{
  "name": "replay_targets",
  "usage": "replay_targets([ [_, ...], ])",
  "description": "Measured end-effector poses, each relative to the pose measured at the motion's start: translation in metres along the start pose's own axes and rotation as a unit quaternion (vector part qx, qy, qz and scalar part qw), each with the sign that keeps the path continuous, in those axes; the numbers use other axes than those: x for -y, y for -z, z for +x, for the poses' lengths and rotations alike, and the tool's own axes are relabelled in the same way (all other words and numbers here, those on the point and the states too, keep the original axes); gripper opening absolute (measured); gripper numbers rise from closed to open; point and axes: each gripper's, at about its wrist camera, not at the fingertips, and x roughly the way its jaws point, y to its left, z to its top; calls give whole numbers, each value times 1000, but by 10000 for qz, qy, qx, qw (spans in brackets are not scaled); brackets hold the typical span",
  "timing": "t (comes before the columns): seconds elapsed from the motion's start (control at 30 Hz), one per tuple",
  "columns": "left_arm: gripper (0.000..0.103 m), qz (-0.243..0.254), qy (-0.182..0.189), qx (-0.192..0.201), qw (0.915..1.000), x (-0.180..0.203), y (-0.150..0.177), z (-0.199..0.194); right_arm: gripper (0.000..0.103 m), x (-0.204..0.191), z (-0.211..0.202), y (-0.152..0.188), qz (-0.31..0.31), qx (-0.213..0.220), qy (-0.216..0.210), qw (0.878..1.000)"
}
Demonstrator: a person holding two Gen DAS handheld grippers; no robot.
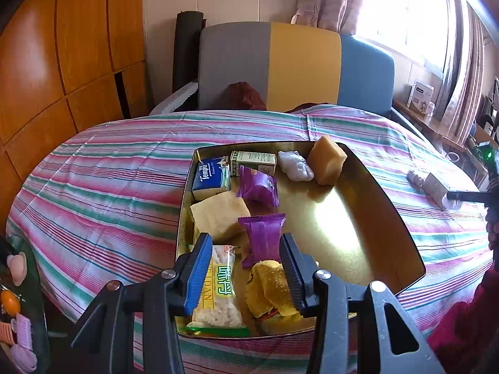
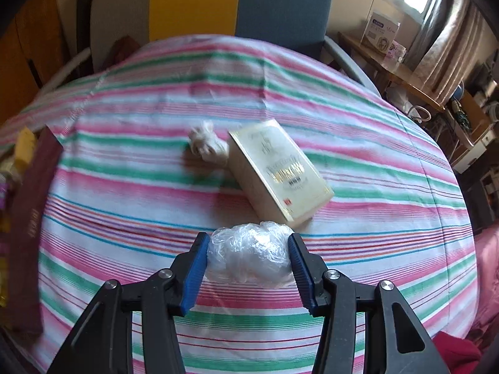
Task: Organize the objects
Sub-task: 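Carry the plastic bag into the gold tray and open the right tool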
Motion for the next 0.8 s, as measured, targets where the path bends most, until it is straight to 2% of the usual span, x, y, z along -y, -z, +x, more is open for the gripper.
replay_targets([
  [0.13,45,-50,13,8,10000,-3,1,0,52,-37,-33,-13,-172,368,-466,9981],
  [0.2,45,-80,15,28,10000,-5,0,-1,52,-64,-50,-20,-261,572,-838,9945],
  [0.33,45,-187,-10,75,9998,-14,0,-3,52,-132,-80,-26,-592,887,-1586,9816],
  [0.47,45,-316,-50,56,9995,-24,0,0,52,-201,-89,-25,-930,950,-2196,9665],
  [0.63,45,-424,-40,-50,9991,-31,3,6,52,-270,-55,-27,-955,490,-2445,9637],
  [0.7,45,-451,-16,-81,9989,-34,3,8,53,-298,-32,-27,-981,179,-2382,9661],
  [0.8,45,-508,-26,-107,9986,-38,3,9,53,-325,-2,-29,-963,-27,-2062,9738],
])
